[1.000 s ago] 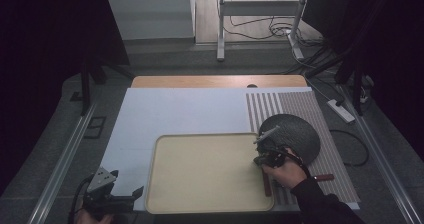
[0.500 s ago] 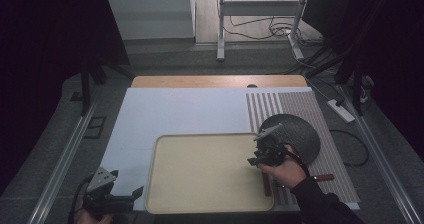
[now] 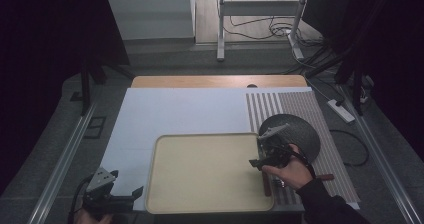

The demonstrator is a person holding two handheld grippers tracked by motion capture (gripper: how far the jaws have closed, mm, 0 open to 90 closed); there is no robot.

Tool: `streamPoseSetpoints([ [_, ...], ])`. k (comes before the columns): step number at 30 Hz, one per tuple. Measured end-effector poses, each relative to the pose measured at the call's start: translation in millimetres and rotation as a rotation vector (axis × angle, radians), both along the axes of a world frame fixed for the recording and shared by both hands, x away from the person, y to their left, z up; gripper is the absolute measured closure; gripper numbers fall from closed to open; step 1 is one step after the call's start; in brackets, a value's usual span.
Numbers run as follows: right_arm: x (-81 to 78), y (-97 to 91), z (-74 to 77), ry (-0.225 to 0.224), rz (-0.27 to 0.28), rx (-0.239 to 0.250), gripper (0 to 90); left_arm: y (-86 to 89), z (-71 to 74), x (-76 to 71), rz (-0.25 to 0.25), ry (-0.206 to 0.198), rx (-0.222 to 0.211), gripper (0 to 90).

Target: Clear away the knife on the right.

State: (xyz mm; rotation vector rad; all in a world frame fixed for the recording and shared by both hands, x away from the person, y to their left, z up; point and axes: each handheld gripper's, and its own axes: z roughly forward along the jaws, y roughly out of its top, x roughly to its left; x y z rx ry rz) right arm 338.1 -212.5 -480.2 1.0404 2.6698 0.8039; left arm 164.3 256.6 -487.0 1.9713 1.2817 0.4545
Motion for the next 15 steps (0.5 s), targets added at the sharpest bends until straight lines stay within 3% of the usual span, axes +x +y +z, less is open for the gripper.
streamPoseSetpoints([
  [15,-7.8,-28.2,8.9,-0.039,-0.055,0.038,10.1,-0.8,-0.2,0.1,-0.001,0.002,0.004,0.3],
])
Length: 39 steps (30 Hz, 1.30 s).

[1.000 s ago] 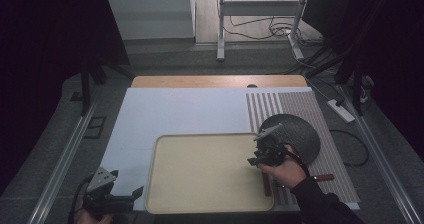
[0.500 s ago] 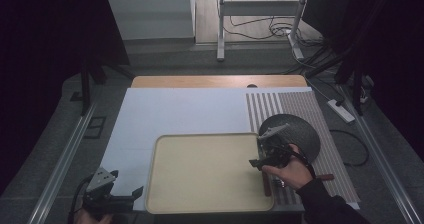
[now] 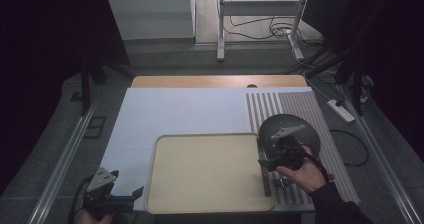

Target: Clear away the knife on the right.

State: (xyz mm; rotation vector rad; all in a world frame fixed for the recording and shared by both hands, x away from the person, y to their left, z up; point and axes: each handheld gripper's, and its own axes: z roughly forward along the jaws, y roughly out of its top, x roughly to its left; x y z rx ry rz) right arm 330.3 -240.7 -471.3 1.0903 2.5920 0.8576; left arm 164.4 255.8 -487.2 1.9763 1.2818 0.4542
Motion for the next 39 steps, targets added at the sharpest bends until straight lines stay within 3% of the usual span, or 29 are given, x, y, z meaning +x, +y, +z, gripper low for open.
streamPoseSetpoints([
  [13,-15.5,-28.2,9.2,-0.066,-0.086,0.073,8.3,-0.4,0.1,0.1,-0.004,0.001,0.006,0.3],
  [18,-20.7,-37.1,10.0,-0.079,-0.109,0.079,8.1,-0.5,0.1,0.1,-0.005,0.001,0.007,0.3],
  [31,-35.9,-60.2,9.9,-0.085,-0.134,0.098,8.4,-1.0,0.0,0.2,-0.008,0.001,0.009,0.3],
  [39,-46.2,-77.4,9.7,-0.092,-0.176,0.107,7.8,-1.6,0.0,0.2,-0.008,0.001,0.011,0.3],
])
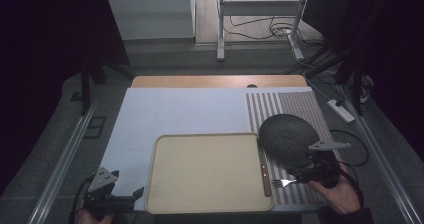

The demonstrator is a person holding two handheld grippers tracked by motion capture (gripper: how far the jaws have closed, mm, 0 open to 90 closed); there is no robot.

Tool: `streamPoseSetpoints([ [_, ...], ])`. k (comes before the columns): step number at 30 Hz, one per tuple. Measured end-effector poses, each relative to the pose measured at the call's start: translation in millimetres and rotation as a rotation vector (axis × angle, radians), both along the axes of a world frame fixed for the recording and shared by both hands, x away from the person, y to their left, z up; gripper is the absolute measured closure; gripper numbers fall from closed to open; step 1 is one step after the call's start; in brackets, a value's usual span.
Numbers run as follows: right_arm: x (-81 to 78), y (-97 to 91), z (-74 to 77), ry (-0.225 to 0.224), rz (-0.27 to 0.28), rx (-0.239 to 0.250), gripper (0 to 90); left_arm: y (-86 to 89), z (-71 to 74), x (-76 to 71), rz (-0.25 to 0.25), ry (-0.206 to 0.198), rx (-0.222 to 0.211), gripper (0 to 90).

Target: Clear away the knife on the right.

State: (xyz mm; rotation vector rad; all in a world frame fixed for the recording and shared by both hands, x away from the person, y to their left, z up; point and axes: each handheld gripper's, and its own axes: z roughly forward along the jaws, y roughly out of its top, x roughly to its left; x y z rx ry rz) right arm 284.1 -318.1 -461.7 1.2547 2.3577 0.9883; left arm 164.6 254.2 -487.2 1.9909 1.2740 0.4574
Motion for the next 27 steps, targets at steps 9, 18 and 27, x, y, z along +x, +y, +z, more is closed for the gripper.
streamPoseSetpoints([
  [9,-11.6,-17.3,-2.5,-0.007,-0.042,0.011,7.6,-0.6,0.1,0.0,-0.003,0.001,0.006,0.3],
  [18,-22.6,-33.1,-7.6,-0.009,-0.102,0.019,7.0,-0.8,-0.1,-0.2,-0.006,0.0,0.008,0.3],
  [27,-24.9,-38.1,-8.7,-0.01,-0.117,0.038,6.6,-1.7,0.0,0.9,-0.008,0.001,0.009,0.3],
])
